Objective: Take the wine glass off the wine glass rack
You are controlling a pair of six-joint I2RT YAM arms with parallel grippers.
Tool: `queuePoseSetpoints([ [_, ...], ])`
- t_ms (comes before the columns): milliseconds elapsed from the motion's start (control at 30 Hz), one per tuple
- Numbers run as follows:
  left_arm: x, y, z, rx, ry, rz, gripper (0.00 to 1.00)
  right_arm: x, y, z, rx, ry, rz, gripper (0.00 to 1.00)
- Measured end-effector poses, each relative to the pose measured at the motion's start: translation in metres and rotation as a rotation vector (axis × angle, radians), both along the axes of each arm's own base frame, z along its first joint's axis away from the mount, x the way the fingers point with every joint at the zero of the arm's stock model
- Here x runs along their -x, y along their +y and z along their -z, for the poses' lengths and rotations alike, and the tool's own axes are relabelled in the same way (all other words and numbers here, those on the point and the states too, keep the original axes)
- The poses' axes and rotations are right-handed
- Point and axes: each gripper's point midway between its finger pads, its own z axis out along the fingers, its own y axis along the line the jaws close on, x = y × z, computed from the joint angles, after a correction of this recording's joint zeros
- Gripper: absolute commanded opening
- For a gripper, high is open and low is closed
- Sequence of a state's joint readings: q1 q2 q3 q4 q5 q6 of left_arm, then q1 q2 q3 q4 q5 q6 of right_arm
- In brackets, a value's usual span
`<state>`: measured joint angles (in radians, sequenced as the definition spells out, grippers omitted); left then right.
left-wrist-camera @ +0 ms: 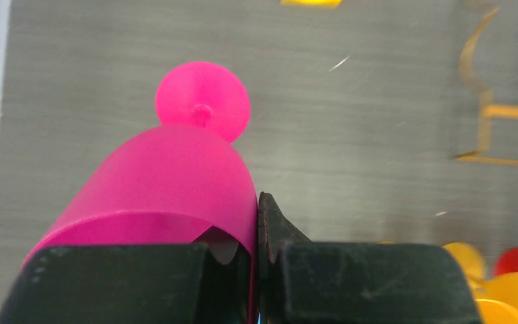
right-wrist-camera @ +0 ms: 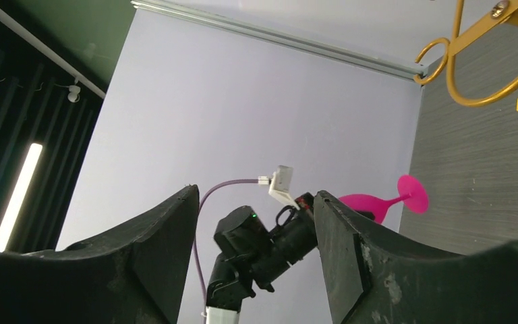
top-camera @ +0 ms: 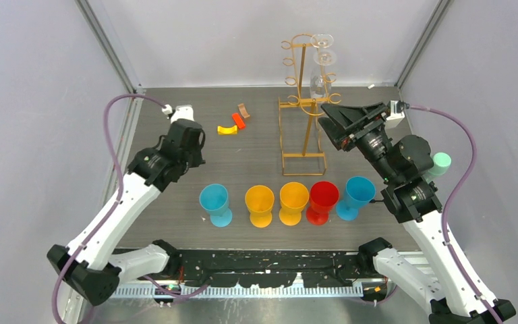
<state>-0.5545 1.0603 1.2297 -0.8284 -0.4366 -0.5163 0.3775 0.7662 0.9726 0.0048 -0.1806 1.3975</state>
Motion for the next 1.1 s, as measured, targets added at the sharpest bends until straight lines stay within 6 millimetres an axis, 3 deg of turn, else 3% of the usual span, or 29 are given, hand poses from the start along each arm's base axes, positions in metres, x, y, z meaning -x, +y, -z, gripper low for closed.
queuePoseSetpoints([
  [100,0.007,0.015,0.033,-0.133,0.138,-0.021,0.0,-0.001,0.0,0.004,0.014,0.011,0.003,0.67],
  [267,0.015,0.037,0.06,-0.23,0.29,-0.033,0.0,-0.002,0.0,0.013,0.032,0.039,0.007,0.67],
  [400,0.019,0.036,0.084,-0.217,0.401,-0.002,0.0,-0.003,0.0,0.016,0.045,0.048,0.012,0.66],
  [600,0.047,0.026,0.129,-0.185,0.578,0.06,0.0,-0.004,0.0,0.021,0.057,0.059,0.013,0.65],
  [733,0.061,0.026,0.138,-0.172,0.637,0.063,0.0,-0.004,0.0,0.022,0.06,0.065,0.013,0.65],
  [1100,0.076,0.025,0.132,-0.127,0.654,0.056,0.07,-0.01,0.004,0.027,0.06,0.084,0.004,0.65],
])
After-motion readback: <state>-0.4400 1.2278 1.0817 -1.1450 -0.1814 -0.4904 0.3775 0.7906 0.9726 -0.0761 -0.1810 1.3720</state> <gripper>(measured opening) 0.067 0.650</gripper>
